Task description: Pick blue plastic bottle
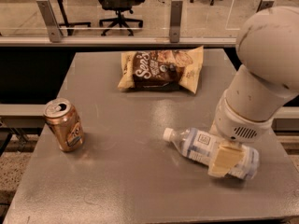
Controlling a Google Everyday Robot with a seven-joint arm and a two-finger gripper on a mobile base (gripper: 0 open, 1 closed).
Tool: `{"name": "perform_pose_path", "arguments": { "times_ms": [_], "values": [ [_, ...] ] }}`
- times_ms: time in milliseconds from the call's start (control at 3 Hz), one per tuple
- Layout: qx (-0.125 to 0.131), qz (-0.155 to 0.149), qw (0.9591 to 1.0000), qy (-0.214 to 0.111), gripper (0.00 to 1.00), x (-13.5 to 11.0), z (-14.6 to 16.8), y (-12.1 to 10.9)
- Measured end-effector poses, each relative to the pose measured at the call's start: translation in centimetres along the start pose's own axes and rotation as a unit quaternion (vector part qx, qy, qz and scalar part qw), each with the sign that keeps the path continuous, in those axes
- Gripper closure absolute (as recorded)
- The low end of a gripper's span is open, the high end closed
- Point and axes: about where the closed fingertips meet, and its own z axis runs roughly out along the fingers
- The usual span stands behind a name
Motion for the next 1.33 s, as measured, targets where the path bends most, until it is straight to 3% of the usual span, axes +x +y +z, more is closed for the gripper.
{"name": "perform_pose_path", "arguments": {
  "times_ms": [667,1000,1333],
  "values": [
    [-0.005,0.008,1.0,-0.003,0.86,-0.5,-1.9,-1.3],
    [0.005,0.005,0.9998,-0.019,1.0,-1.0,-5.1,-3.2],
    [0.044,-0.021,0.9978,-0.044,1.0,-2.7,-10.8,-7.2]
  ]
}}
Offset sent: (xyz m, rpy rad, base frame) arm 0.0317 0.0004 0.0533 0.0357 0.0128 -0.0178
